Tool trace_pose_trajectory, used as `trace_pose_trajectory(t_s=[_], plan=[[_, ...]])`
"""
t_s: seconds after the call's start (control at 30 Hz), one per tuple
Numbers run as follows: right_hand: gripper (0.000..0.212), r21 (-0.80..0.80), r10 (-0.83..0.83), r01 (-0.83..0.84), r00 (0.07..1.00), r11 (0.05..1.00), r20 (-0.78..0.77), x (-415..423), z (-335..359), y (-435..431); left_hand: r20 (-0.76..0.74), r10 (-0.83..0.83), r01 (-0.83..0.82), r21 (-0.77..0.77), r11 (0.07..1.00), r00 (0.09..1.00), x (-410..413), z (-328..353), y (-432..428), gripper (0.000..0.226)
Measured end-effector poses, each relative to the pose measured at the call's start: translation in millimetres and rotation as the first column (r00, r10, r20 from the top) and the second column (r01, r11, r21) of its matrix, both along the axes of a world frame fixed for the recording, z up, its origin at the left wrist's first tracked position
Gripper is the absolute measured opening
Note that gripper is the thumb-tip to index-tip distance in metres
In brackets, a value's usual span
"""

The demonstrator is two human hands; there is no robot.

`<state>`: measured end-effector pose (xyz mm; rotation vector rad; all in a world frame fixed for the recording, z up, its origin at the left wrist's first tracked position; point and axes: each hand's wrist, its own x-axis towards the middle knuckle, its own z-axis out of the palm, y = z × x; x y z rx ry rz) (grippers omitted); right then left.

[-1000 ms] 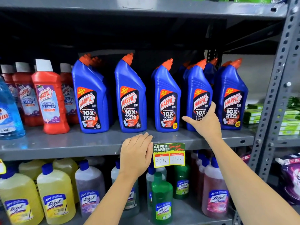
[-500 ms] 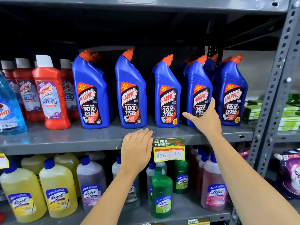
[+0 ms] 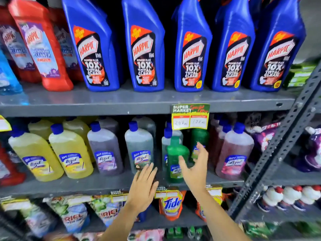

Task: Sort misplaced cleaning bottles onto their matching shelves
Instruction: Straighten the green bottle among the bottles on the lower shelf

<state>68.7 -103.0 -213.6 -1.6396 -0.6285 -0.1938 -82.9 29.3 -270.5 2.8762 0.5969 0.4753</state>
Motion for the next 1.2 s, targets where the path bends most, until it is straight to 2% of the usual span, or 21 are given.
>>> trace_pose_trajectory(t_s=[0.07,0.1,0.17,0.23,0.37,0.63,0.8,1.07,1.2], plan=[[0.111,-0.163,0.073,-0.104,0.98,0.981,-0.188,2,-17,9,-0.245,0.046,-0.044,0.015,0.999,0.968,-3,-19,2,0.061],[0.123,-0.218,0.098,-0.16,0.958,0.963,-0.268,1,-22,12,-0.322,0.067,-0.057,0.039,0.998,0.944,-4,-22,2,0.064],[0.132,-0.294,0.08,-0.18,0.943,0.939,-0.323,-2,-35,19,-0.395,0.074,-0.059,0.05,0.997,0.916,-5,-27,1,0.074],[0.128,-0.346,-0.001,-0.11,0.953,0.932,-0.304,-6,-48,23,-0.361,0.072,-0.054,0.058,0.997,0.93,-7,-32,-1,0.078],[0.112,-0.437,-0.103,-0.029,0.956,0.899,-0.276,-7,-64,27,-0.344,0.046,-0.028,0.057,0.998,0.938,-8,-37,1,0.068],[0.1,-0.42,-0.219,0.096,0.942,0.902,-0.255,16,-66,8,-0.323,0.053,-0.038,0.053,0.998,0.945,-9,-47,4,0.077],[0.109,-0.418,-0.296,0.18,0.927,0.89,-0.231,52,-69,-24,-0.311,0.068,-0.057,0.044,0.997,0.948,-7,-51,3,0.08],[0.105,-0.429,-0.29,0.162,0.923,0.889,-0.254,69,-71,-34,-0.289,0.08,-0.071,0.044,0.997,0.954,-4,-58,3,0.078],[0.11,-0.413,-0.235,0.111,0.936,0.904,-0.262,77,-71,-24,-0.291,0.093,-0.083,0.047,0.995,0.952,-4,-57,1,0.075]])
